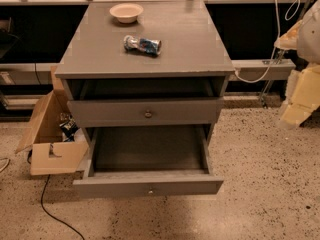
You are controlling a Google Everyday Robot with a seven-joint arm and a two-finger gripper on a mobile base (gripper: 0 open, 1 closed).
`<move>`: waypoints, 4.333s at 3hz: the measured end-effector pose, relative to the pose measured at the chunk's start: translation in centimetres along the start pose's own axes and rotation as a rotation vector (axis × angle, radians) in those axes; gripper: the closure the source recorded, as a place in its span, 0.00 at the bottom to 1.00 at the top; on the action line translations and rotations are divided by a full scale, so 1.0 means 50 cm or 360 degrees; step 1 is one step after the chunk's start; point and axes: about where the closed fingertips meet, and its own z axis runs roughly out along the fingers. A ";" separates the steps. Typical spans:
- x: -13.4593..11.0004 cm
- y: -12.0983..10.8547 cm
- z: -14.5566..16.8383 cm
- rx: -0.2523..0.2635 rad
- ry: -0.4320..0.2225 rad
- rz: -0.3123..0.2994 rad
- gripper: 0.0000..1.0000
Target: Close middle drawer
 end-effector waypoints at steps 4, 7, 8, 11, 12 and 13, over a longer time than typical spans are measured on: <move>-0.004 0.096 0.268 -0.0259 -0.0192 0.0331 0.00; -0.035 0.184 0.493 -0.0468 -0.0265 0.0440 0.00; -0.011 0.244 0.646 -0.0548 -0.0299 0.0430 0.00; 0.007 0.341 0.989 -0.0662 -0.0283 0.0501 0.16; 0.011 0.365 1.060 -0.0682 -0.0245 0.0519 0.39; 0.016 0.356 1.113 -0.0624 -0.0200 0.0571 0.62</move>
Offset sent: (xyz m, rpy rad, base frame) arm 0.0013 -0.0022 -0.0240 0.0504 0.0257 -0.0476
